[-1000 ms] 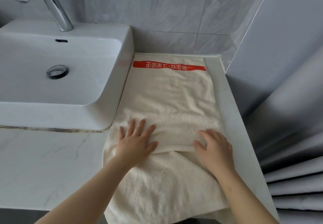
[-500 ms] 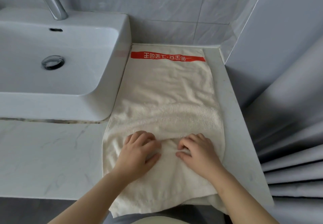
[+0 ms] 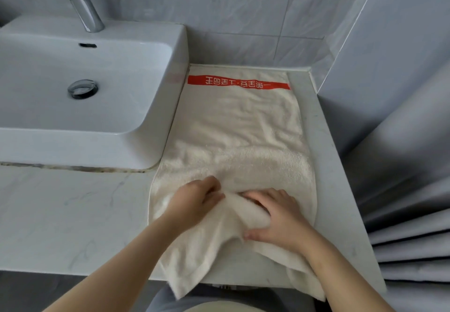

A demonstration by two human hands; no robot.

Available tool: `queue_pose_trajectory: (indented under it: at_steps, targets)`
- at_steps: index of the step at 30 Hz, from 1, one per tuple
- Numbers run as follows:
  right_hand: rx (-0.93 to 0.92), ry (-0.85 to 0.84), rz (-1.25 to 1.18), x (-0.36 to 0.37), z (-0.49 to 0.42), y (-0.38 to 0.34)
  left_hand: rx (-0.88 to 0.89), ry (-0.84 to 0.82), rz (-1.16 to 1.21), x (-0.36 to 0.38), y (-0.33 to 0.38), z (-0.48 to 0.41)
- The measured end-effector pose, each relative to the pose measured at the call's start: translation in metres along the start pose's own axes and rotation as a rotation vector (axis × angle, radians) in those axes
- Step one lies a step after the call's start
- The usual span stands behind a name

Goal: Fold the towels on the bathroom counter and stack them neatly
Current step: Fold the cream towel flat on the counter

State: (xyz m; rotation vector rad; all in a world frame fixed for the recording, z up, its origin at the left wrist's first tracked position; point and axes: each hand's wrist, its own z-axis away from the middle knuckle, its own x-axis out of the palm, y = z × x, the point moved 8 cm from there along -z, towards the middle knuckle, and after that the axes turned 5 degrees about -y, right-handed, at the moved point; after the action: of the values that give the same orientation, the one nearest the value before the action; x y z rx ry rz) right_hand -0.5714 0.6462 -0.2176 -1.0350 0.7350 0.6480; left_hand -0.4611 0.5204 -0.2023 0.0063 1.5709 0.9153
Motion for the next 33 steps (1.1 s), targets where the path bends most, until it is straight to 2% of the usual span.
queue_pose_trajectory:
  at_steps: [3, 5, 7, 9, 11, 14, 17, 19, 21, 23, 25, 27, 28, 29, 31, 33]
  targets:
    - [0.012, -0.065, 0.039, -0.001, 0.002, -0.001, -0.194, 0.007, 0.167, -0.007, -0.018, -0.012]
    - [0.020, -0.052, 0.087, -0.003, 0.001, -0.001, -0.231, -0.022, 0.216, -0.008, -0.020, -0.018]
    - [0.039, 0.024, 0.011, -0.015, 0.000, -0.001, -0.236, -0.065, 0.261, -0.007, -0.017, -0.021]
    - [0.111, 0.066, -0.190, -0.030, 0.000, 0.004, -0.246, -0.074, 0.341, -0.013, -0.013, -0.024]
    - [0.158, 0.101, -0.405, -0.045, -0.002, 0.010, -0.287, -0.064, 0.530, -0.019, -0.013, -0.028]
    - [0.216, 0.183, -0.763, -0.066, -0.011, 0.018, -0.433, -0.026, 0.825, -0.023, -0.024, -0.037]
    - [0.353, 0.195, -1.073, -0.069, -0.025, 0.036, -0.534, -0.010, 0.968, -0.017, -0.034, -0.043]
    - [0.445, 0.163, -1.335, -0.061, -0.031, 0.046, -0.477, 0.035, 0.918, -0.019, -0.038, -0.046]
    - [0.424, 0.169, -1.704, -0.052, -0.036, 0.049, -0.357, 0.041, 0.851, -0.025, -0.034, -0.043]
    - [0.206, 0.299, -2.041, -0.059, -0.044, 0.055, -0.217, -0.081, 0.730, -0.025, -0.020, -0.037]
    - [0.044, 0.369, -2.237, -0.067, -0.047, 0.057, -0.073, -0.281, 0.376, -0.016, -0.007, -0.031]
    - [0.033, 0.423, -2.205, -0.070, -0.052, 0.060, 0.025, -0.410, -0.090, -0.001, -0.005, -0.026]
    - [0.098, 0.435, -2.064, -0.070, -0.054, 0.060, 0.056, -0.414, -0.251, 0.004, -0.006, -0.027]
    - [0.178, 0.418, -1.797, -0.070, -0.057, 0.060, 0.074, -0.388, -0.332, 0.006, -0.006, -0.030]
    - [0.285, 0.351, -1.145, -0.072, -0.064, 0.055, 0.100, -0.288, -0.340, 0.001, -0.007, -0.038]
    - [0.312, 0.356, -0.712, -0.074, -0.067, 0.051, 0.098, -0.196, -0.238, -0.008, -0.008, -0.049]
